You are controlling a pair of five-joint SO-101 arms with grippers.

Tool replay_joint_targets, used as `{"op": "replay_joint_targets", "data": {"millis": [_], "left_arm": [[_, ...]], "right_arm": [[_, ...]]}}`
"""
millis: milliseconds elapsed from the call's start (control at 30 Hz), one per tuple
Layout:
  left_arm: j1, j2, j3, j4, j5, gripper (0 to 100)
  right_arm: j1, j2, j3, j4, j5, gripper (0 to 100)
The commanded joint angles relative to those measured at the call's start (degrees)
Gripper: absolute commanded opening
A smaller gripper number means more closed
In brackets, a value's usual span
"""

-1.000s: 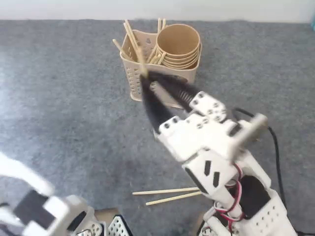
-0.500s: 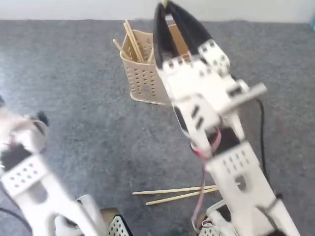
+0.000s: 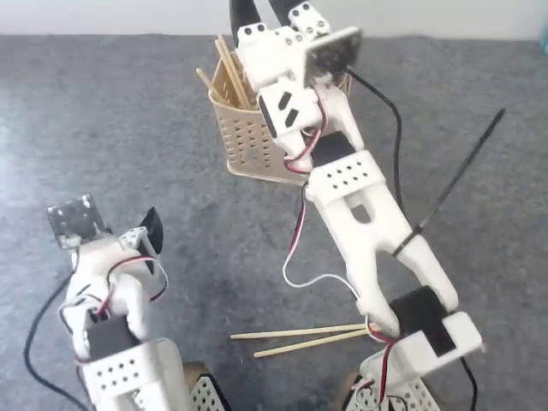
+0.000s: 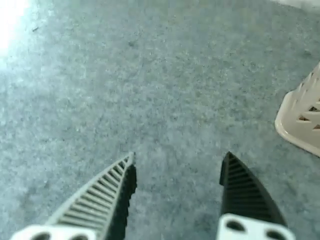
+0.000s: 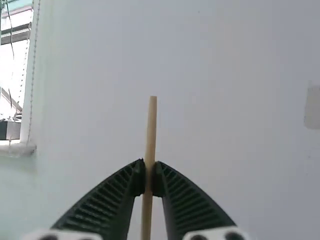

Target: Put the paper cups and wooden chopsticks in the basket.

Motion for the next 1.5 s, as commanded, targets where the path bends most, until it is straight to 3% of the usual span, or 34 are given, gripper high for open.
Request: {"op": "replay_joint_targets", "data": {"millis": [0,167,333,533,633,767,867,1033,1167,1367,1467], "left_arm": [[0.4,-8.7,1.9,-0.6,-2.3,26],[3.1,-13.0,2.6,2.6,-2.5,26],[4.3,-13.0,2.7,2.8,-2.6,26],[5.3,-12.9,2.4,2.9,-2.6,26],[11.6,-12.9,2.3,5.2,-7.1,26],[19.8,-12.9,0.2,11.1,-13.4,26],[22.9,-12.9,-2.5,14.2,-14.4,26],[28.2,-9.3,-3.7,15.6,-18.1,26],[31.9,-0.1,-7.7,15.8,-20.1,26],[43.2,19.0,-19.8,23.6,-27.8,26],[51.0,27.3,-25.8,28.8,-30.2,26]], "right_arm": [[0.8,-0.9,-4.0,5.9,0.4,10.9],[0.7,-4.0,-4.0,9.5,0.4,8.4],[0.7,-13.4,-4.2,25.7,0.3,6.3],[1.2,-30.2,-4.2,57.2,-2.5,5.9],[1.5,-38.6,-4.1,73.4,-7.6,5.8],[7.5,-47.7,-4.0,93.1,-9.0,5.8],[15.4,-51.1,-2.1,101.3,-8.4,4.2],[28.3,-55.3,8.4,106.4,-4.3,0.7],[38.0,-59.2,24.3,103.9,-3.3,0.8],[52.5,-61.1,54.4,79.9,-3.3,0.8],[56.3,-61.1,67.2,69.1,-3.2,0.8]]}}
